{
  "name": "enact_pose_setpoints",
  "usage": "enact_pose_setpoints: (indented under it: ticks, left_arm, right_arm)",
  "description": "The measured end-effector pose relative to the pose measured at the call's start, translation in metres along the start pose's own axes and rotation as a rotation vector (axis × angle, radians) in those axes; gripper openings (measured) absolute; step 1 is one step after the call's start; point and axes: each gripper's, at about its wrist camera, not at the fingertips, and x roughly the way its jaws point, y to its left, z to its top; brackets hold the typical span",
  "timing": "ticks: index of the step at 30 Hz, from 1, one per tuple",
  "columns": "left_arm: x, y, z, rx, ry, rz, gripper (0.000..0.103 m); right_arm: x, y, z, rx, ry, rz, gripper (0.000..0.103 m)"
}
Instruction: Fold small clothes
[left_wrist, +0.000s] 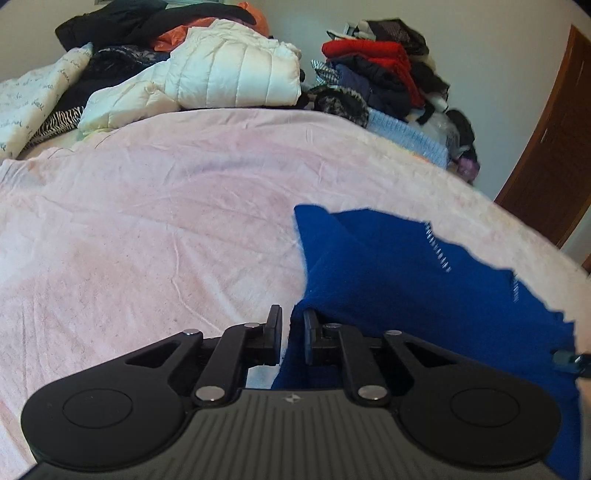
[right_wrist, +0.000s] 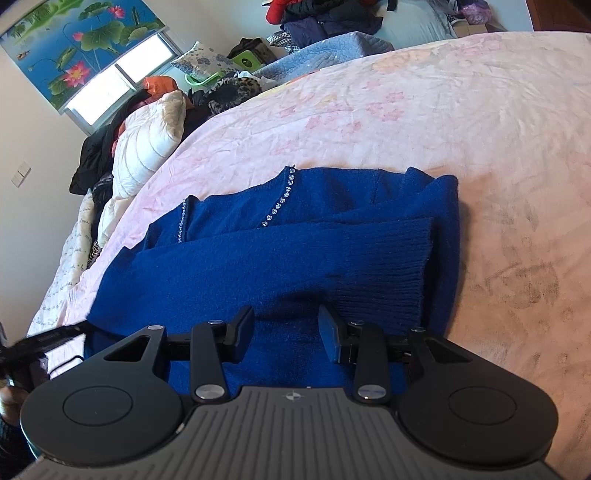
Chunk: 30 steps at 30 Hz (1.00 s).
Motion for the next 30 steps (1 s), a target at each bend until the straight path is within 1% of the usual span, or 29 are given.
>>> enact_pose_setpoints:
  ticks: [2, 3, 4, 5, 6, 7, 8, 9, 10, 11, 12, 14, 15, 16, 17, 18, 19, 20, 21, 23, 25, 26, 27, 28, 29, 30]
  left_arm:
    - [-0.011, 0.008, 0.008, -0.092, -0.043, -0.048, 0.02]
    - [-0.016, 0.011, 0.012, -0.129, -0.082, -0.053, 0.022]
    - [-0.02, 0.012, 0.017, -0.144, -0.102, -0.049, 0.025]
    - [-0.021, 0.011, 0.023, -0.14, -0.086, -0.058, 0.031]
    - [-0.02, 0.009, 0.028, -0.136, -0.058, -0.09, 0.033]
    - [-0.02, 0.008, 0.031, -0.146, -0.053, -0.129, 0.033]
    - [-0.018, 0.005, 0.033, -0.154, -0.061, -0.163, 0.035]
    - [-0.012, 0.0, 0.036, -0.149, -0.071, -0.187, 0.049]
    - [-0.003, -0.007, 0.04, -0.132, -0.076, -0.204, 0.059]
    - [0.008, -0.013, 0.044, -0.118, -0.083, -0.203, 0.069]
    - [0.022, -0.019, 0.048, -0.111, -0.077, -0.199, 0.069]
    - [0.058, -0.028, 0.055, -0.105, 0.0, -0.214, 0.069]
    - [0.076, -0.031, 0.056, -0.108, 0.041, -0.178, 0.069]
    - [0.092, -0.032, 0.055, -0.113, 0.089, -0.114, 0.069]
    - [0.108, -0.032, 0.053, -0.105, 0.137, -0.051, 0.068]
    - [0.113, -0.034, 0.051, -0.06, 0.127, -0.034, 0.07]
    - [0.117, -0.039, 0.049, 0.015, 0.116, 0.015, 0.07]
    - [0.119, -0.041, 0.046, 0.063, 0.114, 0.035, 0.068]
    - [0.119, -0.042, 0.044, 0.091, 0.112, 0.034, 0.067]
    - [0.121, -0.045, 0.041, 0.146, 0.106, 0.05, 0.067]
    - [0.118, -0.05, 0.04, 0.168, 0.116, 0.079, 0.067]
    - [0.114, -0.051, 0.041, 0.154, 0.133, 0.089, 0.067]
    - [0.105, -0.052, 0.042, 0.137, 0.144, 0.073, 0.068]
    - [0.092, -0.053, 0.042, 0.123, 0.145, 0.027, 0.068]
    - [0.078, -0.054, 0.045, 0.111, 0.124, -0.023, 0.068]
    - [0.065, -0.06, 0.047, 0.116, 0.088, -0.054, 0.069]
  right_arm:
    - [0.0, 0.001, 0.0, -0.001, -0.001, -0.002, 0.045]
    - [-0.001, 0.002, 0.001, 0.003, 0.002, -0.001, 0.046]
    - [-0.002, 0.003, 0.004, 0.012, 0.008, -0.01, 0.046]
    - [-0.005, 0.004, 0.006, 0.031, 0.003, -0.024, 0.048]
    - [-0.009, 0.006, 0.009, 0.046, -0.016, -0.028, 0.05]
    - [-0.014, 0.009, 0.011, 0.052, -0.044, -0.013, 0.05]
    - [-0.017, 0.012, 0.013, 0.052, -0.06, 0.005, 0.05]
    - [-0.018, 0.016, 0.015, 0.048, -0.06, 0.03, 0.051]
    - [-0.015, 0.021, 0.017, 0.034, -0.052, 0.045, 0.052]
    - [-0.012, 0.028, 0.019, 0.014, -0.05, 0.042, 0.053]
    - [-0.007, 0.034, 0.022, -0.005, -0.049, 0.03, 0.054]
    - [0.005, 0.042, 0.027, -0.038, -0.03, 0.004, 0.058]
    - [0.011, 0.045, 0.028, -0.066, -0.02, -0.026, 0.058]
    - [0.019, 0.045, 0.028, -0.102, -0.003, -0.09, 0.058]
    - [0.026, 0.044, 0.027, -0.138, 0.02, -0.177, 0.053]
    - [0.031, 0.043, 0.023, -0.21, 0.031, -0.247, 0.049]
    - [0.03, 0.044, 0.018, -0.297, 0.022, -0.264, 0.048]
    - [0.027, 0.042, 0.014, -0.314, 0.025, -0.266, 0.048]
    - [0.024, 0.038, 0.014, -0.293, 0.032, -0.259, 0.048]
    - [0.021, 0.034, 0.014, -0.293, 0.034, -0.246, 0.047]
    - [0.02, 0.032, 0.013, -0.279, 0.025, -0.237, 0.05]
    - [0.02, 0.034, 0.014, -0.282, 0.029, -0.239, 0.054]
    - [0.02, 0.038, 0.015, -0.284, 0.036, -0.237, 0.056]
    - [0.016, 0.041, 0.017, -0.266, 0.035, -0.232, 0.058]
    - [0.01, 0.042, 0.022, -0.226, 0.015, -0.215, 0.06]
    - [0.002, 0.043, 0.027, -0.195, -0.017, -0.178, 0.061]
